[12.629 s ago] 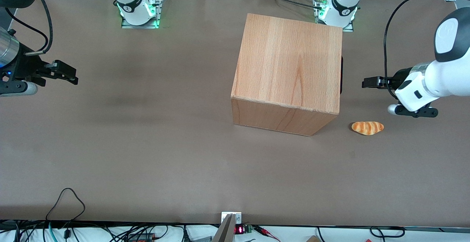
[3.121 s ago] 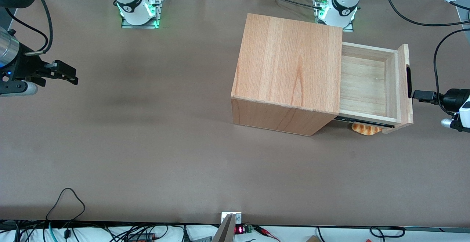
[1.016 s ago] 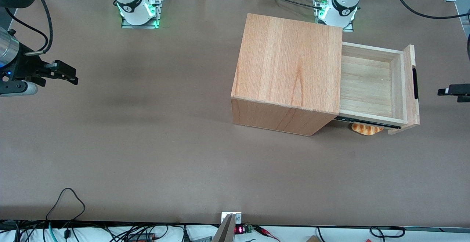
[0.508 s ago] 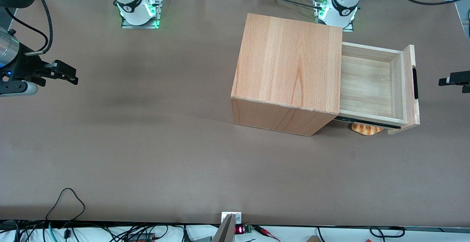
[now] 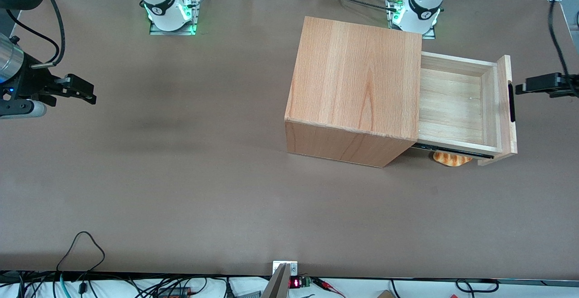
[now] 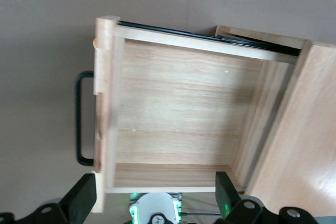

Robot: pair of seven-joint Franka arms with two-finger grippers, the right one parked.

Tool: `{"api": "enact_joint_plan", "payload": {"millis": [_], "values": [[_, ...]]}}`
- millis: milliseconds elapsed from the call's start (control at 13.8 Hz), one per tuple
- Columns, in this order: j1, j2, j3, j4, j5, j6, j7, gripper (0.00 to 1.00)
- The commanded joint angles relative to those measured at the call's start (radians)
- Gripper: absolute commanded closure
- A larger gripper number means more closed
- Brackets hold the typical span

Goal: Open top drawer with left arm

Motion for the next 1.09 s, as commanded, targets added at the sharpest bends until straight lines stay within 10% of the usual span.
{"api": "enact_joint_plan", "payload": {"millis": [0, 1016], "values": [[-0.048, -0.044, -0.030, -0.014, 0.018, -0.016, -0.120, 0.00], [-0.091, -0.297, 0.018, -0.394, 0.085, 0.210, -0.069, 0.00]]}}
